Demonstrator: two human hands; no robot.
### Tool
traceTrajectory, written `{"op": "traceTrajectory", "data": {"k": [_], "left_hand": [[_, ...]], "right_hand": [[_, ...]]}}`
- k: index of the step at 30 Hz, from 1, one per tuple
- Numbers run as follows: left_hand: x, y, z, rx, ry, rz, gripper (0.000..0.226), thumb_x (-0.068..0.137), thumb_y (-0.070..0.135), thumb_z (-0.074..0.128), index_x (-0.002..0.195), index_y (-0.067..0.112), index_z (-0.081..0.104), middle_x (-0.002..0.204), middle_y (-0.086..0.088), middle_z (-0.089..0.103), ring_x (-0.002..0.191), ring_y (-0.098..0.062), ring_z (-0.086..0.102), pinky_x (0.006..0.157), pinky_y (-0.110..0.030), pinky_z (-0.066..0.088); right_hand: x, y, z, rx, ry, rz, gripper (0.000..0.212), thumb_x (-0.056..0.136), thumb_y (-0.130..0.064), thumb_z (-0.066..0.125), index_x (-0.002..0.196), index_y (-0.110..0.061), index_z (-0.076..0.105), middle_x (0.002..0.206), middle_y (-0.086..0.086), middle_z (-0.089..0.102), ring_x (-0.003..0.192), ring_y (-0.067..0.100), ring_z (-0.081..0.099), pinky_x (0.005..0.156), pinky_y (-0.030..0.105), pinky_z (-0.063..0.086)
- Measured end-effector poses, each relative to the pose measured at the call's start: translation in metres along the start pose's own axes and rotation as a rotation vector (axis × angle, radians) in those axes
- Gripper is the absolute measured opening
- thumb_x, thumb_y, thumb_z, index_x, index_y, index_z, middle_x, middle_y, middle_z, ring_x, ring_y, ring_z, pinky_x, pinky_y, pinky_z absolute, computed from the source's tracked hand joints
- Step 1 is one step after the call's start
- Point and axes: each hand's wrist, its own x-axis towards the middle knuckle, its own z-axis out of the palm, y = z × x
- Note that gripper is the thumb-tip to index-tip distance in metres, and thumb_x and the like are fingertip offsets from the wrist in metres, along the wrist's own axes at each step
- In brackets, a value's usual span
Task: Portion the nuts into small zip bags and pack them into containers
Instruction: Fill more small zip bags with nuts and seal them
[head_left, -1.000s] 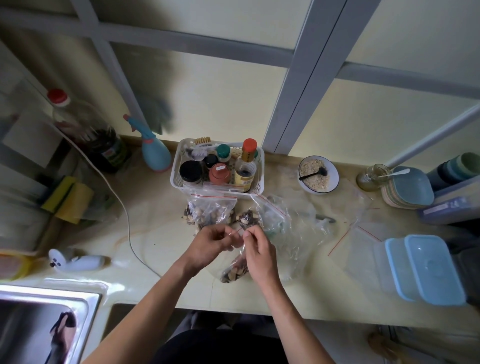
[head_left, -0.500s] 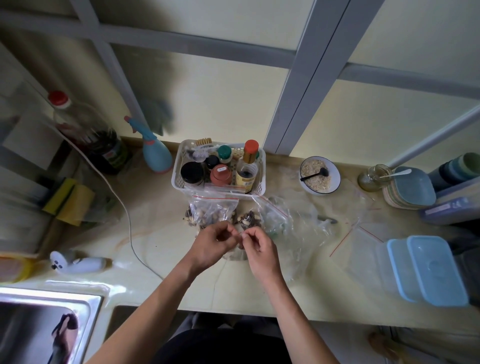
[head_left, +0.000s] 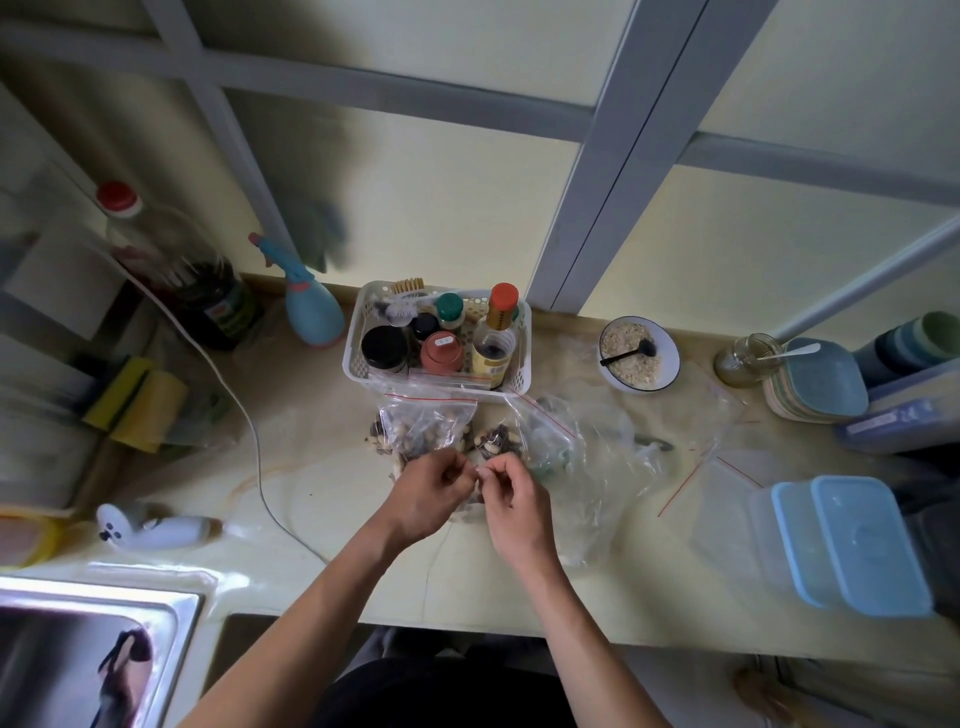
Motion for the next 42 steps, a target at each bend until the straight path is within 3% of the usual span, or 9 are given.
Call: {"op": "traceTrajectory", "data": {"k": [9,12,15,20,25,27,31,37,42], "left_hand": [[-0.005,0.005,-0.005,0.029,0.039,0.013,0.014,0.090,0.021,0.065,0.077,0.018,0.061,0.069,0.004,0.062,0.059,-0.004,0.048,0.058,-0.020,0.039],[-0.006,0.006,-0.006,0.000,0.043,0.001,0.012,0.088,0.018,0.066,0.077,0.018,0.062,0.067,0.006,0.061,0.058,-0.004,0.047,0.058,-0.021,0.039],[-0.006,0.008,-0.006,0.004,0.049,-0.004,0.012,0.087,0.018,0.068,0.077,0.020,0.061,0.067,0.005,0.061,0.059,-0.004,0.047,0.058,-0.019,0.038],[-0.006,0.008,-0.006,0.002,0.037,0.012,0.007,0.086,0.018,0.068,0.080,0.020,0.065,0.076,-0.003,0.068,0.062,-0.006,0.052,0.066,-0.030,0.047],[-0.007,0.007,-0.005,0.088,0.060,0.047,0.013,0.083,0.033,0.063,0.078,0.021,0.063,0.073,0.000,0.066,0.063,-0.013,0.055,0.066,-0.038,0.049],[-0.006,0.005,-0.004,0.106,0.062,0.068,0.013,0.088,0.030,0.065,0.080,0.020,0.064,0.072,0.002,0.067,0.064,-0.014,0.059,0.066,-0.038,0.051],[-0.007,0.007,-0.006,0.119,0.043,0.091,0.012,0.092,0.025,0.068,0.082,0.019,0.067,0.073,0.005,0.068,0.064,-0.009,0.060,0.065,-0.033,0.052],[-0.012,0.009,-0.006,0.065,0.035,0.051,0.017,0.090,0.025,0.070,0.075,0.023,0.063,0.067,0.010,0.063,0.060,-0.001,0.053,0.059,-0.014,0.041],[-0.020,0.006,-0.011,-0.031,0.015,0.037,0.016,0.090,0.017,0.069,0.075,0.018,0.064,0.069,0.009,0.062,0.062,-0.003,0.051,0.062,-0.016,0.041]], "right_hand": [[0.003,-0.003,-0.005,0.093,0.007,0.065,0.013,0.100,-0.013,0.060,0.086,-0.014,0.062,0.078,0.003,0.066,0.075,0.024,0.062,0.070,0.035,0.049],[0.003,-0.007,-0.007,0.134,-0.026,0.057,0.012,0.098,-0.009,0.062,0.087,-0.013,0.063,0.079,0.002,0.067,0.069,0.014,0.061,0.063,0.024,0.047],[0.003,-0.007,-0.007,0.122,-0.049,0.038,0.012,0.095,-0.004,0.064,0.086,-0.012,0.062,0.080,-0.001,0.067,0.070,0.005,0.058,0.067,0.019,0.046],[0.003,-0.010,-0.009,0.095,-0.082,-0.019,0.017,0.094,0.000,0.063,0.082,-0.012,0.061,0.073,-0.012,0.062,0.067,0.002,0.054,0.066,0.017,0.044],[0.001,-0.006,-0.010,0.092,-0.080,-0.013,0.018,0.093,-0.002,0.065,0.080,-0.014,0.062,0.073,-0.005,0.064,0.068,0.008,0.057,0.065,0.022,0.046],[0.001,-0.005,-0.010,0.095,-0.078,-0.001,0.017,0.092,-0.004,0.065,0.080,-0.015,0.063,0.073,-0.004,0.065,0.068,0.013,0.059,0.066,0.027,0.048],[-0.001,0.000,-0.011,0.104,-0.060,0.013,0.015,0.094,-0.007,0.065,0.081,-0.015,0.063,0.076,0.001,0.067,0.072,0.022,0.063,0.068,0.032,0.050],[-0.005,0.004,-0.005,0.109,-0.040,0.056,0.014,0.095,-0.010,0.064,0.084,-0.017,0.062,0.078,-0.001,0.068,0.073,0.019,0.063,0.069,0.030,0.049],[-0.005,0.005,-0.012,0.205,-0.044,0.098,0.009,0.095,-0.016,0.065,0.086,-0.016,0.064,0.080,0.003,0.068,0.070,0.015,0.061,0.067,0.027,0.048]]}}
